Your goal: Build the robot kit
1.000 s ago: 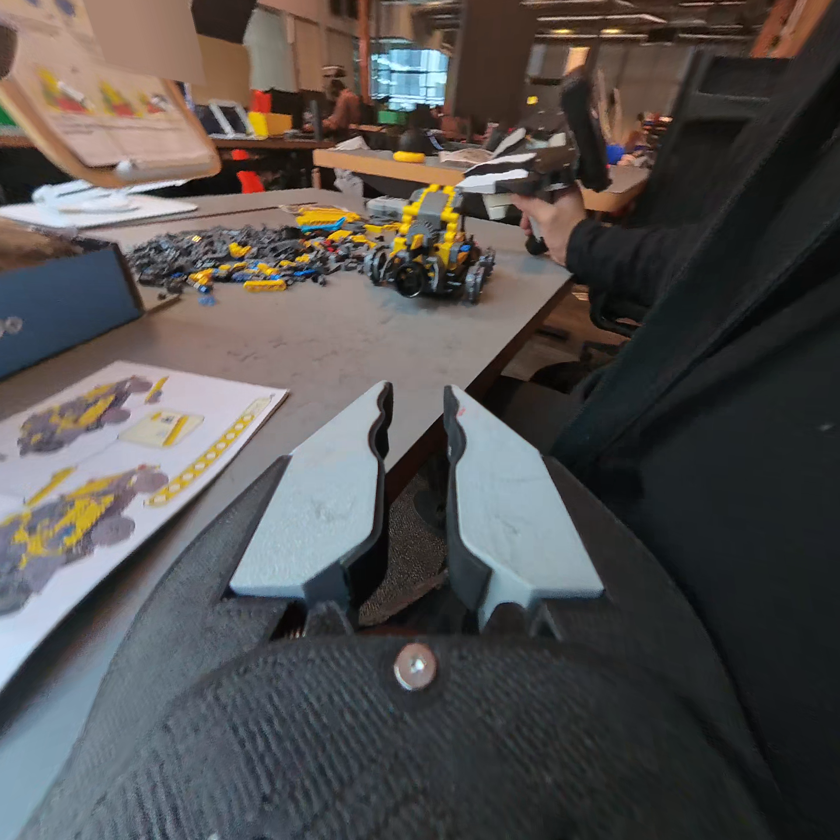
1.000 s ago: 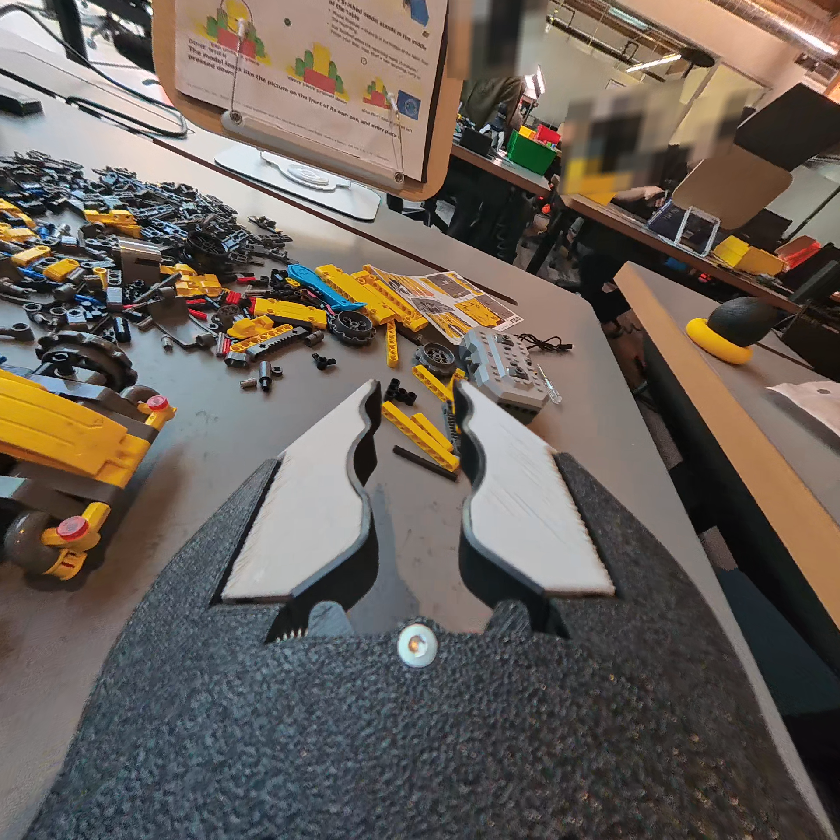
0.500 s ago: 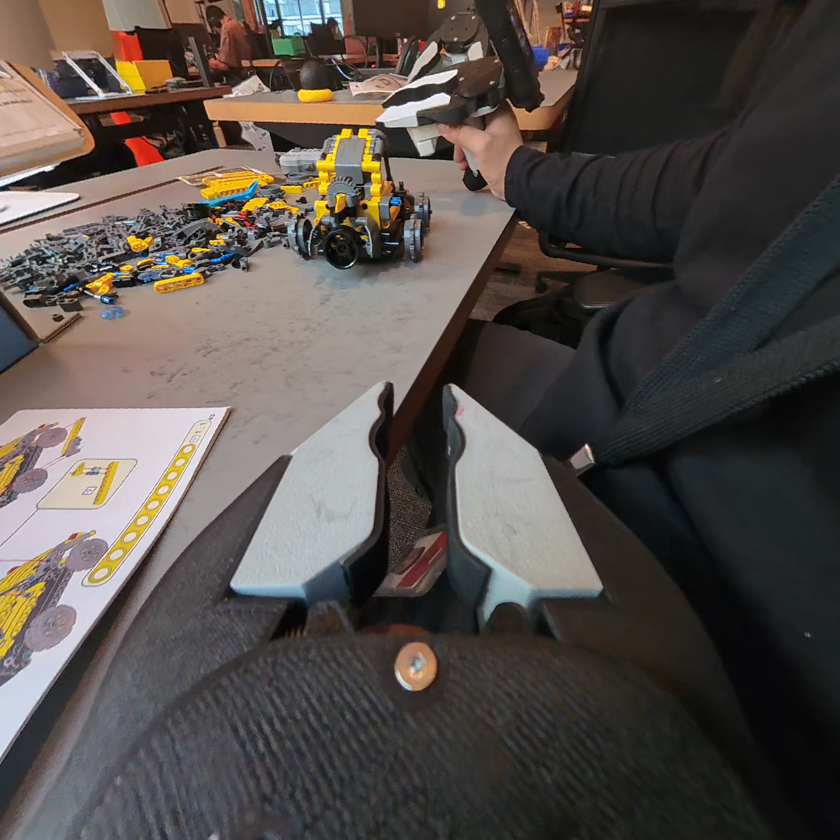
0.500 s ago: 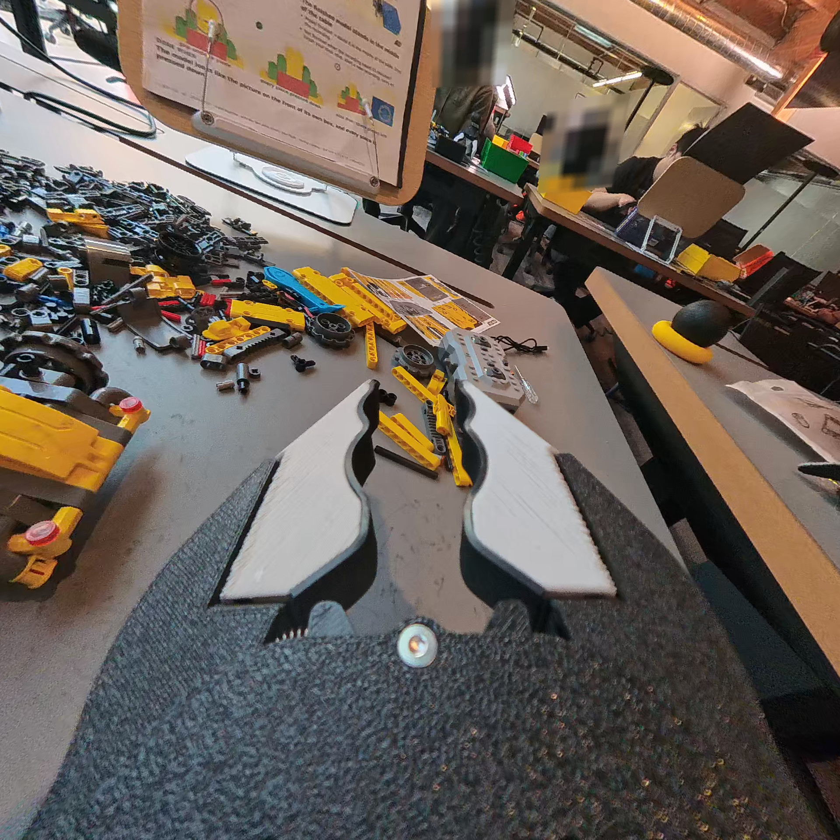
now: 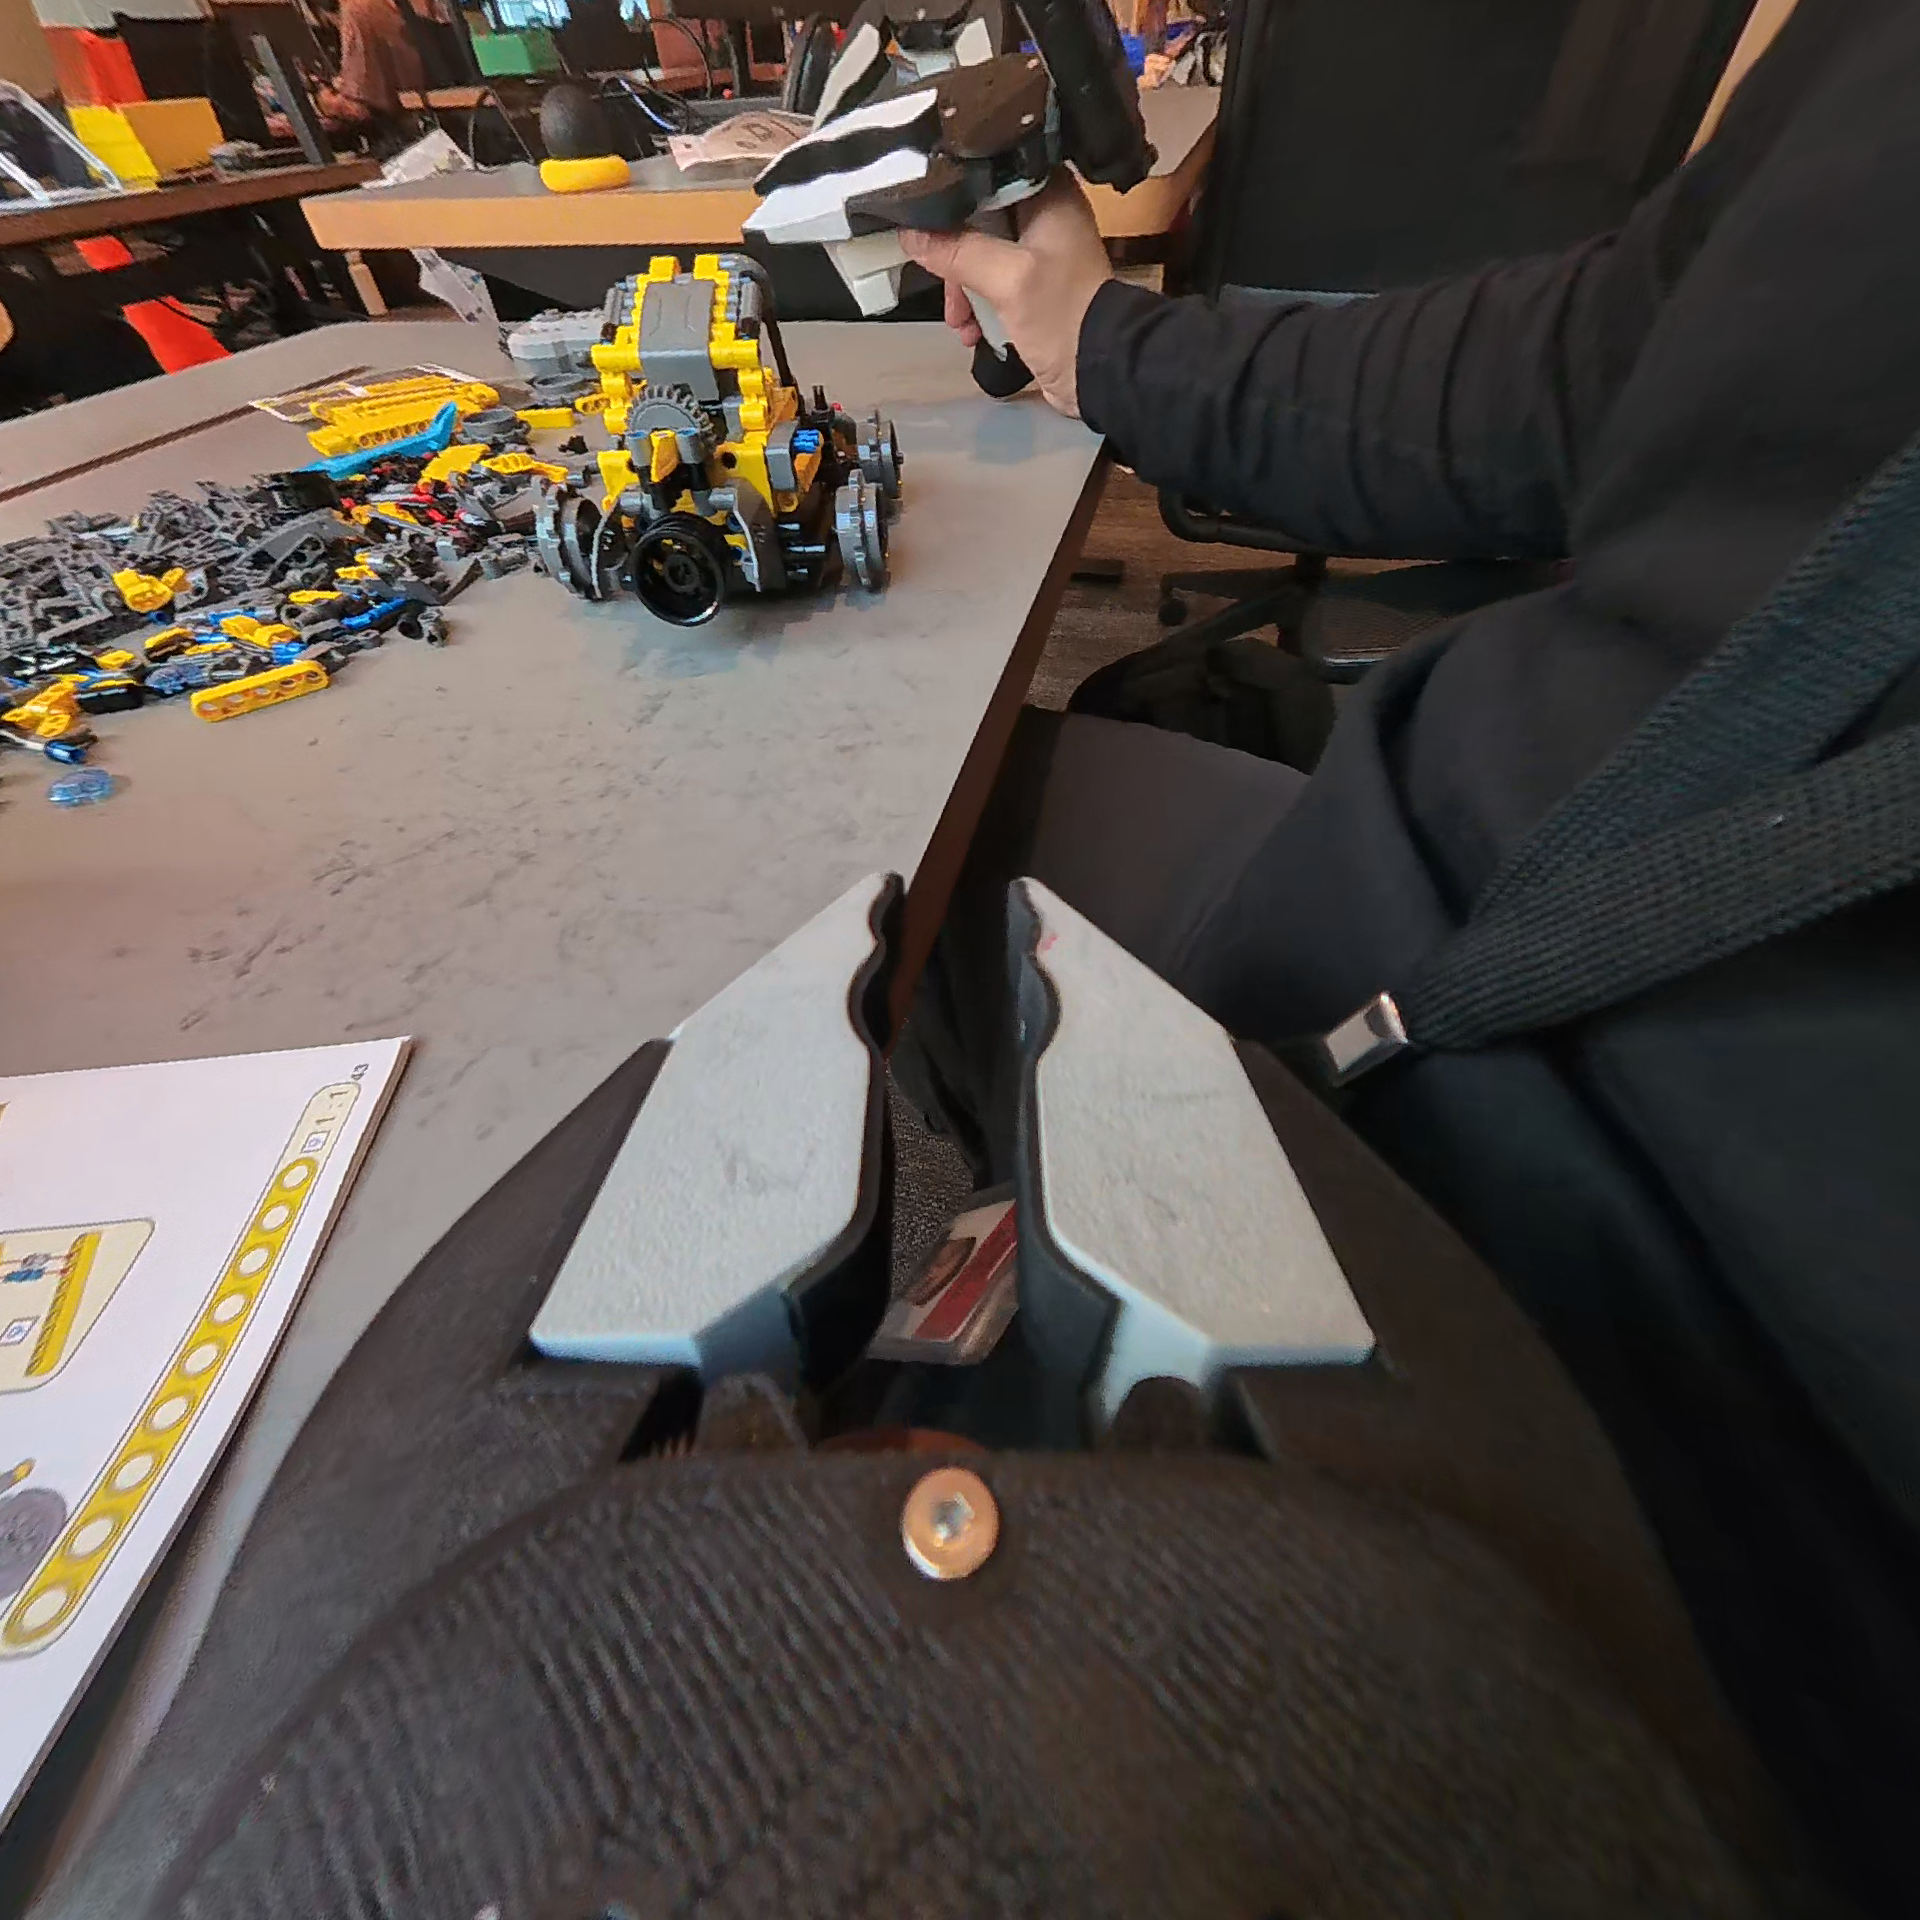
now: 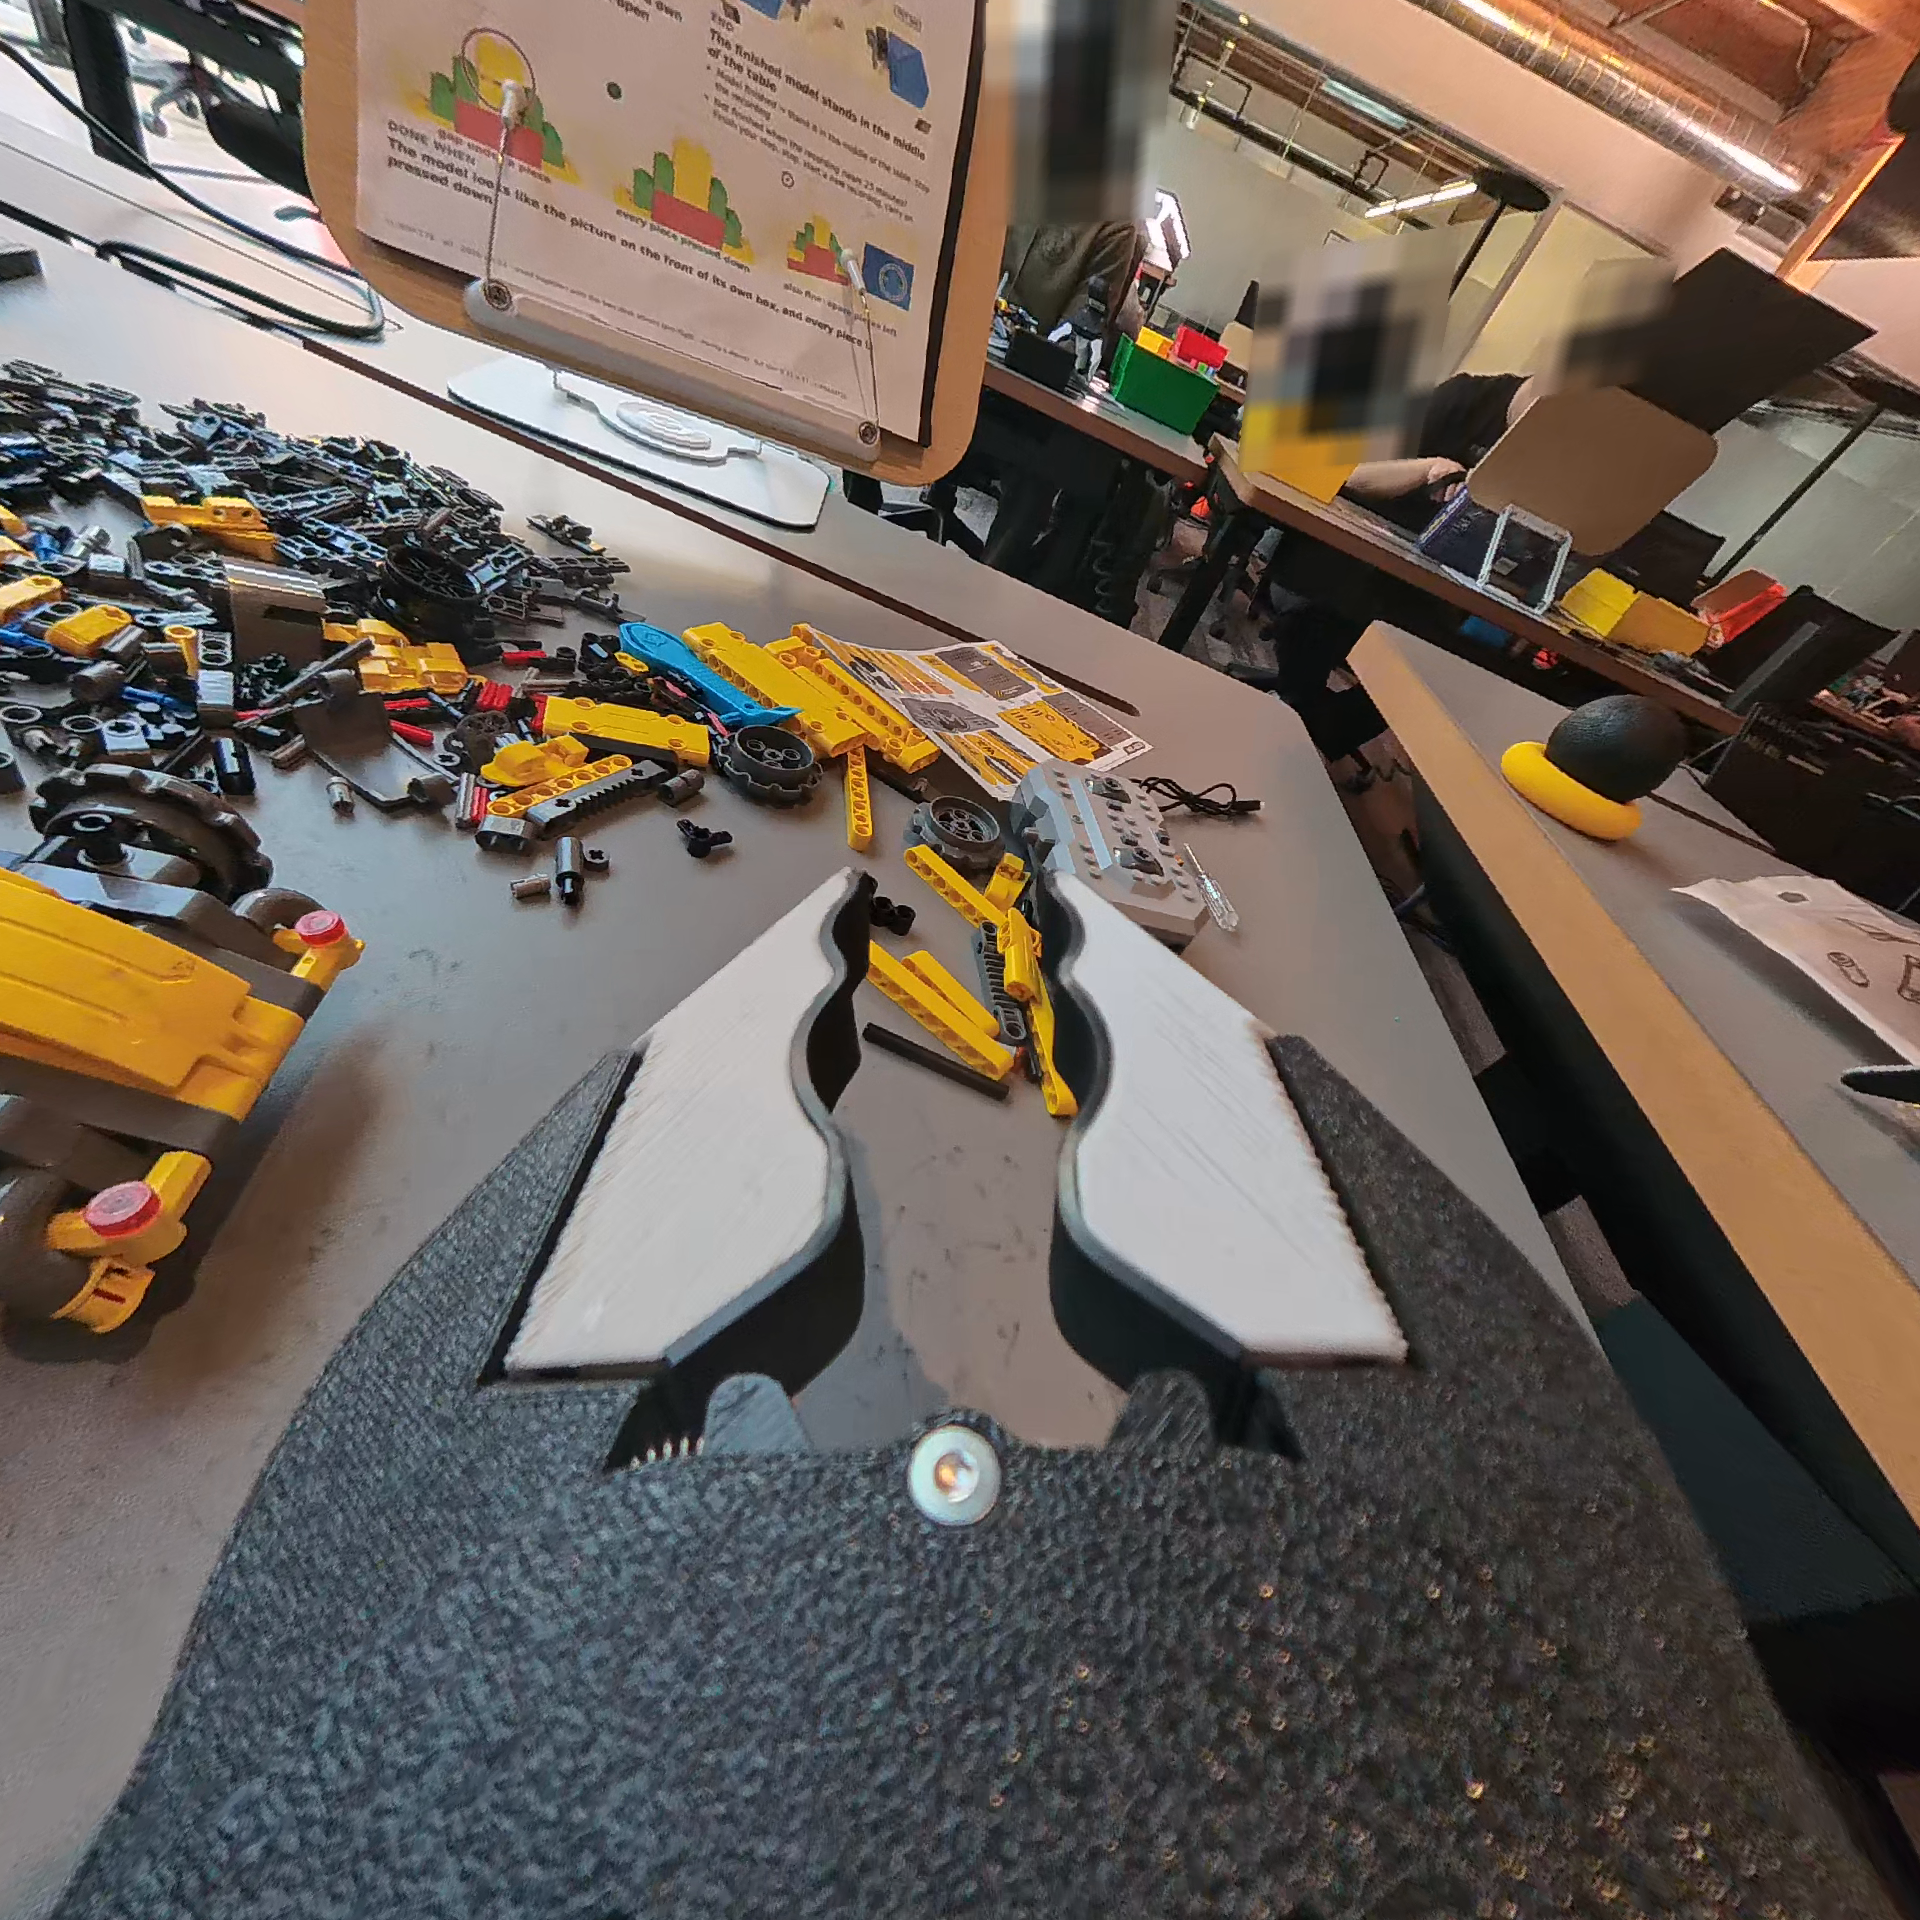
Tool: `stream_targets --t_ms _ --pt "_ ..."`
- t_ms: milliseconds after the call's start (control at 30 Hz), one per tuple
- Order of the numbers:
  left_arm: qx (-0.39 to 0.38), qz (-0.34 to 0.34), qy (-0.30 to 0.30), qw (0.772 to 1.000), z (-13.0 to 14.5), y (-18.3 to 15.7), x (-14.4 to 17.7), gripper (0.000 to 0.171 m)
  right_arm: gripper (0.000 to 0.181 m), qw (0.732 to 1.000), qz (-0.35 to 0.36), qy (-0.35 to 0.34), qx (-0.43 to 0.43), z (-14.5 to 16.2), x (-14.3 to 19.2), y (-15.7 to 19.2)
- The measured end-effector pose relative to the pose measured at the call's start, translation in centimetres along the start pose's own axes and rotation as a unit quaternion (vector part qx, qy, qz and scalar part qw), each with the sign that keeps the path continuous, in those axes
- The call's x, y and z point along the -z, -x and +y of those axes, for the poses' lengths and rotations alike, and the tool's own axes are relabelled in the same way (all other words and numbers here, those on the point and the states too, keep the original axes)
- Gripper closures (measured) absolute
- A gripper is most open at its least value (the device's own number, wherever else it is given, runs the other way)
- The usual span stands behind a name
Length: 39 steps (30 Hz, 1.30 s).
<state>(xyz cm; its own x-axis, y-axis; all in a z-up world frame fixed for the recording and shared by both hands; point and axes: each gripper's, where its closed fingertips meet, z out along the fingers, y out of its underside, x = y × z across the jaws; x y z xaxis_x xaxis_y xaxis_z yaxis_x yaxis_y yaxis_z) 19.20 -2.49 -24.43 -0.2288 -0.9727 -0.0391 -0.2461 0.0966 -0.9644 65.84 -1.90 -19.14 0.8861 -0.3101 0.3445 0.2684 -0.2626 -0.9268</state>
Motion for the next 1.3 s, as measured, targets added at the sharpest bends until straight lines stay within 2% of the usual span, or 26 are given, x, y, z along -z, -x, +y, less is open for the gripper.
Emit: stream_targets --t_ms 1033,1100,1133,1167,1233,1267,1300 --pt "0.027 0.005 0.01 1.0 0.5 0.6 -0.5 0.156 0.157 0.999 0.028 0.022 0.006 0.8 -0.2 -0.9" --pt "0.025 0.003 0.01 1.0 0.5 0.7 -0.4 0.156 0.164 0.999 0.023 0.036 -0.004 1.2 -0.2 -0.8" --pt "0.025 0.002 0.01 1.0 0.4 0.7 -0.4 0.156 0.181 0.999 0.016 0.046 -0.006 1.4 -0.1 -0.6" --pt "0.026 0.0 0.01 1.0 0.4 0.8 -0.4 0.156 0.181 0.999 0.029 0.046 -0.003 1.3 0.1 -0.9" --pt "0.03 -0.009 0.01 0.999 0.3 1.1 -0.4 0.158 0.181 0.995 0.096 0.013 0.007 -0.1 1.7 -2.4" --pt "0.032 -0.015 0.01 0.999 0.3 1.3 -0.3 0.16 0.181 0.992 0.122 -0.011 -0.019 -0.9 2.7 -2.9" --pt "0.034 -0.021 0.01 0.999 0.3 1.5 -0.3 0.162 0.181 0.992 0.107 -0.035 -0.056 -2.0 3.5 -2.2"
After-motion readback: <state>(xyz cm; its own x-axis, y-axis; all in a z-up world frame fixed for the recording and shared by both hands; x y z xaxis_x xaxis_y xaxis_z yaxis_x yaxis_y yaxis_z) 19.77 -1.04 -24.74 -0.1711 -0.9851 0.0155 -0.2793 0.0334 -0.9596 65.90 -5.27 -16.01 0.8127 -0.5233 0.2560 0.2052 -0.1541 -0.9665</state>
